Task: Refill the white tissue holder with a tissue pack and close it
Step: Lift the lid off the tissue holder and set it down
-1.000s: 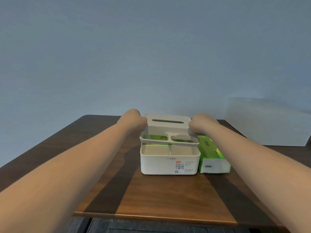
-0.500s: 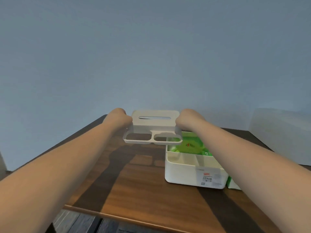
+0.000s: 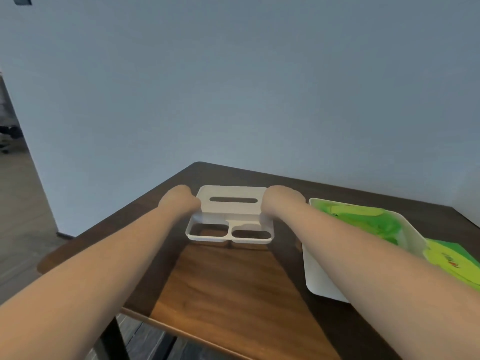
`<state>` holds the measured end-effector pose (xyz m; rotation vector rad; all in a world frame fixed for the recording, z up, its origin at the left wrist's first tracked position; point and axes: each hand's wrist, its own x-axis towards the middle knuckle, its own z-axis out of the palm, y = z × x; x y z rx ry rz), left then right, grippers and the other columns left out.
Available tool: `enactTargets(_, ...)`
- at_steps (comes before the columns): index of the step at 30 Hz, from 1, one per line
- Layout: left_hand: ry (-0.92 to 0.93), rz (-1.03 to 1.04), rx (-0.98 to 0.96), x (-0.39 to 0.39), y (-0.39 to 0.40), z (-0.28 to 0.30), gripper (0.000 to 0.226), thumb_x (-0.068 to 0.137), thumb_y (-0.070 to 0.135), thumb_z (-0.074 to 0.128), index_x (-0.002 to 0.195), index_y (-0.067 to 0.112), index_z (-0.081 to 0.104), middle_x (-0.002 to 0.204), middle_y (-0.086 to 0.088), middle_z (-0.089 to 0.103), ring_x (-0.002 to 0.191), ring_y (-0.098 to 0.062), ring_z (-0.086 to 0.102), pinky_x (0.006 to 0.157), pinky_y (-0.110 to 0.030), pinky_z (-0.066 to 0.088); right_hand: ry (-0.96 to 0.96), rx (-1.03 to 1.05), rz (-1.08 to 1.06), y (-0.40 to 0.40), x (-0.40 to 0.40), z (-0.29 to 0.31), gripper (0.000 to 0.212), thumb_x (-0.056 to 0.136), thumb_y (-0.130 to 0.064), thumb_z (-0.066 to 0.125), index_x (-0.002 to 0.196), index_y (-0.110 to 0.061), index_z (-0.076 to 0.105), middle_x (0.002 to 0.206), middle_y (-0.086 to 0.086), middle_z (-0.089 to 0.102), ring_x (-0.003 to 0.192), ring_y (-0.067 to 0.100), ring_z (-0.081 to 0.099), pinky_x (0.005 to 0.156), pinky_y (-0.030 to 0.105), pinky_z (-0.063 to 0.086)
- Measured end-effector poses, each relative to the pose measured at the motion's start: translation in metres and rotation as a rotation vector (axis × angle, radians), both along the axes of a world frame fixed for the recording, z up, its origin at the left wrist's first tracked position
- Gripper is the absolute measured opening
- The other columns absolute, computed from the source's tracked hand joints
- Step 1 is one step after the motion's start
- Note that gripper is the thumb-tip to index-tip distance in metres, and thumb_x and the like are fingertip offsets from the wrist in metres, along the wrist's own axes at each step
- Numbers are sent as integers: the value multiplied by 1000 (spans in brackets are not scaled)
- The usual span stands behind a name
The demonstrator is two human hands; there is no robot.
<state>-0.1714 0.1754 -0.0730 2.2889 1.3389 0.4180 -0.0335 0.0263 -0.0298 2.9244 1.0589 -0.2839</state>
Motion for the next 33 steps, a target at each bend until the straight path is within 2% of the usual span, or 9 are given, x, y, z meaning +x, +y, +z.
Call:
enactTargets(7,35,-5,20,6,7,-19,11,85,9,49,92,7,58,72,-4,52,61,-15,48,54,-24,39,23,-108,-2,10,6,-18,45,84,-21,62,128,-16,54,103,5,49,93,26,48,78,34,42)
enactTargets(10,57,-6,45,6,10,-26,13,85,10,47,92,7,57,74,-5,54,63,-17,48,54,-26,39,39,-209,17,14,3,-24,58,78,-25,70,132,-16,50,118,8,52,108,32,53,86,36,44)
enactTargets(13,64,-9,62,5,12,-28,14,86,12,46,94,7,57,80,-6,56,74,-23,53,60,-30,41,38,-250,43,15,1,-29,62,76,-25,73,132,-15,50,110,7,49,117,33,54,98,40,47)
enactTargets(17,87,18,115,4,9,-29,18,85,14,45,102,12,51,80,-3,55,81,-25,57,66,-32,47,-4,-212,43,14,1,-26,58,75,-29,74,128,-17,53,105,5,49,114,30,55,91,37,46)
enactTargets(20,76,19,186,6,3,-23,21,87,15,47,108,14,48,76,-1,53,75,-21,56,66,-33,50,-7,-175,30,11,0,-19,54,74,-29,75,123,-16,55,103,4,51,98,28,55,78,34,45)
enactTargets(23,53,-16,234,12,-6,-13,21,88,15,48,108,12,49,74,0,53,68,-18,53,62,-32,49,-38,-96,44,6,3,-15,36,81,-25,68,115,-15,60,99,4,55,84,25,53,66,31,42)
enactTargets(26,41,-61,247,19,-21,1,17,86,15,46,103,13,50,74,0,53,67,-17,51,59,-29,44,-101,1,78,-4,4,-9,12,87,-14,51,92,-13,62,93,3,58,82,26,56,65,30,42)
enactTargets(29,29,-128,235,27,-41,14,16,88,17,48,103,13,54,79,0,54,77,-20,56,66,-31,49,-148,74,89,-20,4,4,14,83,-7,48,72,-13,54,83,2,59,79,28,58,65,29,43)
enactTargets(33,-47,-233,179,43,-74,34,8,87,21,48,88,17,56,77,3,56,78,-20,56,66,-30,46,-186,247,47,-53,18,27,10,85,-9,45,84,-15,53,81,1,53,80,25,54,59,26,38)
